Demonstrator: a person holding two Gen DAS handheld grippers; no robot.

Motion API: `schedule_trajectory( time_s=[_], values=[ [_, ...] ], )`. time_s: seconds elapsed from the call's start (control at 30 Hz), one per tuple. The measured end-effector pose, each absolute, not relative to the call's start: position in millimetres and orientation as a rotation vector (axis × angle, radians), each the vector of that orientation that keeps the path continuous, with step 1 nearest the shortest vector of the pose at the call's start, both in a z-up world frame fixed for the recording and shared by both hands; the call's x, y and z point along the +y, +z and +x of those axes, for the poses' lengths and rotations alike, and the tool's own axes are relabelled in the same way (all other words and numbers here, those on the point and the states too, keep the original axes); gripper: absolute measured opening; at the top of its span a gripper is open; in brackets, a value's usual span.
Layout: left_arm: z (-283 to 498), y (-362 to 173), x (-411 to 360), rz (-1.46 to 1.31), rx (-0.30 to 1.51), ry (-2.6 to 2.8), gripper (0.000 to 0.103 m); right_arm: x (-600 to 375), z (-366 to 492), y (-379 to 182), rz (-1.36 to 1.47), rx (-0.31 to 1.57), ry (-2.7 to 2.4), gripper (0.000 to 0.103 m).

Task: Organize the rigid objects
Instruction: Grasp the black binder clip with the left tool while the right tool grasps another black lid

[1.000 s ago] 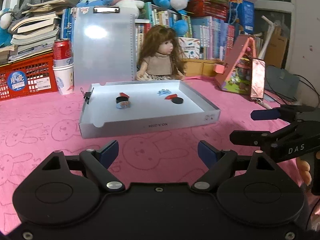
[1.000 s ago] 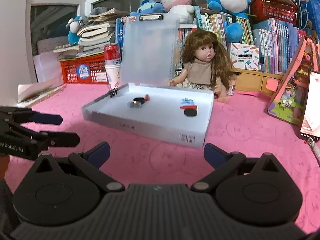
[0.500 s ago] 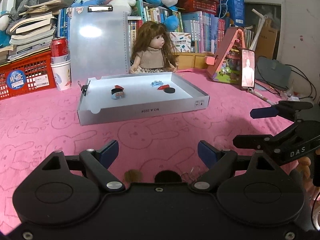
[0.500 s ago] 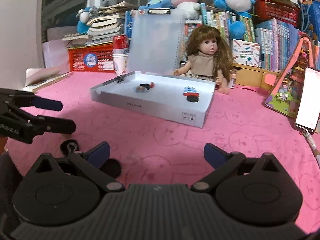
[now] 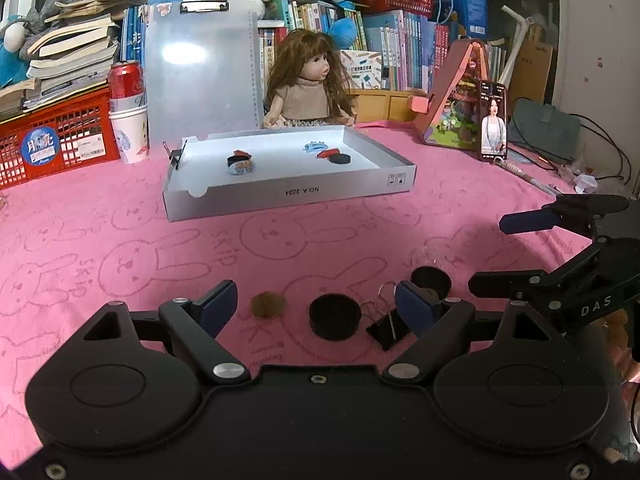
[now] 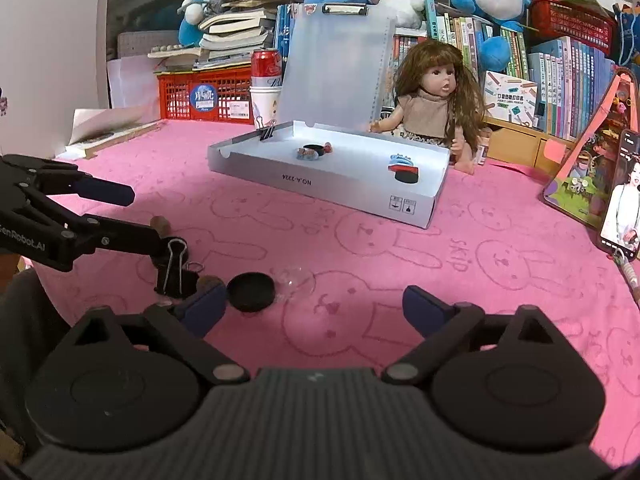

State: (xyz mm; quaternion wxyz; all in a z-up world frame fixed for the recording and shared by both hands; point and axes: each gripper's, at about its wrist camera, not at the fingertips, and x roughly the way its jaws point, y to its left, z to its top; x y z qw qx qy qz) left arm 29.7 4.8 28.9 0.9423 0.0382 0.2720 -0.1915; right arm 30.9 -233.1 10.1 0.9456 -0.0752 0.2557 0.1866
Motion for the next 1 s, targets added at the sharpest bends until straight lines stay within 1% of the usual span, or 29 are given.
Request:
schedule_trajectory(
  time_s=[0.07, 0.13, 0.2, 0.27, 0.33, 0.37, 0.4, 0.43, 0.47, 0.6, 0.8, 0.87, 0.93, 1.0],
  values=[
    [29, 28, 5, 0.079, 0.562, -0.390, 0.082, -232, 31, 9, -0.154, 0.524, 0.385, 0.095],
    [27, 27, 5, 0.079, 0.566, -0.395, 0.077, -231, 32, 7, -0.150, 0.530, 0.396, 0.093],
    [25, 28, 4, 0.085, 0.564, -0.406, 0.074, -229, 32, 6, -0.151, 0.535, 0.404, 0.089],
    [21, 29, 3, 0.096, 0.560, -0.431, 0.069, -226, 32, 4, -0.154, 0.538, 0.414, 0.085],
    [17, 30, 0, 0.103, 0.562, -0.463, 0.055, -223, 32, 3, -0.157, 0.541, 0.423, 0.078],
    [16, 30, -1, 0.105, 0.566, -0.479, 0.051, -222, 33, 2, -0.158, 0.540, 0.428, 0.072],
    [14, 30, -2, 0.106, 0.571, -0.497, 0.046, -220, 33, 2, -0.159, 0.540, 0.434, 0.063],
    [13, 30, -4, 0.107, 0.574, -0.515, 0.043, -219, 34, 1, -0.159, 0.541, 0.439, 0.060],
    [11, 30, -5, 0.111, 0.575, -0.531, 0.042, -217, 34, 1, -0.159, 0.541, 0.446, 0.056],
    [7, 28, -13, 0.150, 0.573, -0.562, 0.042, -211, 36, -1, -0.173, 0.543, 0.469, 0.048],
    [8, 19, -23, 0.160, 0.599, -0.573, 0.042, -204, 42, -1, -0.184, 0.536, 0.477, 0.047],
    [9, 17, -25, 0.167, 0.601, -0.576, 0.040, -203, 44, -1, -0.182, 0.533, 0.476, 0.047],
    [10, 14, -28, 0.176, 0.606, -0.572, 0.034, -202, 46, -2, -0.178, 0.533, 0.476, 0.046],
    [12, 11, -30, 0.184, 0.609, -0.557, 0.032, -202, 47, -3, -0.175, 0.530, 0.482, 0.043]
  ],
)
